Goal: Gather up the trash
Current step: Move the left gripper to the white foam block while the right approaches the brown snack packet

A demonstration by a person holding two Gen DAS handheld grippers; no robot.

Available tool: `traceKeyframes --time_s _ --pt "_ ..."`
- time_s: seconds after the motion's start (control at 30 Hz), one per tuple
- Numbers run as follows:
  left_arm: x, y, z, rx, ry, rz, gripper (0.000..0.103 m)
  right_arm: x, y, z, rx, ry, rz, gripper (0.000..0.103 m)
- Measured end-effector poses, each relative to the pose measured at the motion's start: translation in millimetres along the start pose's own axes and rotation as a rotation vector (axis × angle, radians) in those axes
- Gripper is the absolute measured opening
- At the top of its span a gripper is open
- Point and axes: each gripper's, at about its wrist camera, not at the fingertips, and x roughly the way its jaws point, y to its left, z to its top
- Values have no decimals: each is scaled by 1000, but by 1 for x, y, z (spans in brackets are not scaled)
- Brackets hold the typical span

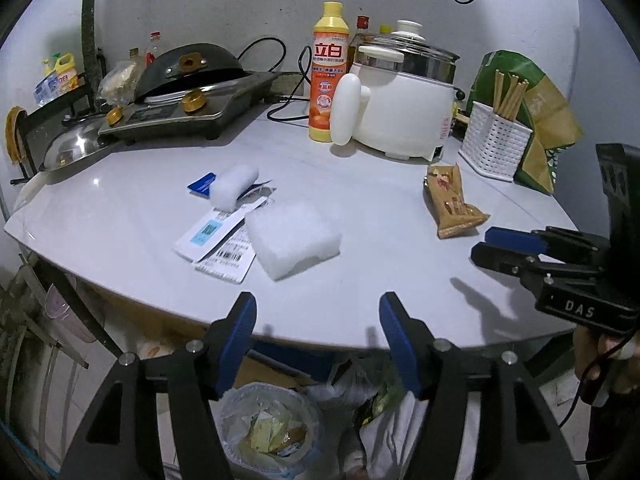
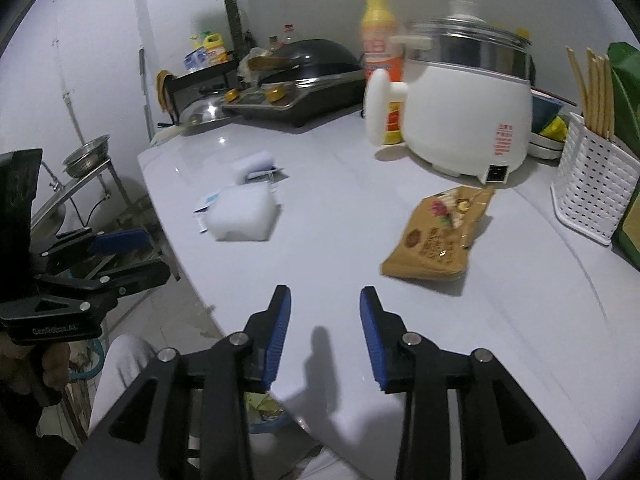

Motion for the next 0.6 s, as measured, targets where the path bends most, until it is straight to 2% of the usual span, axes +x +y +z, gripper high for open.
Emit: traceKeyframes --time_s 0.2,0.37,0.6 --pt "18 -4 14 4 5 -2 70 6 -26 9 28 -7 -19 35" --pt "36 -4 23 3 18 8 71 10 -43 14 48 -10 -29 40" --pt "60 3 34 11 33 45 71 24 -64 22 89 -7 -56 53"
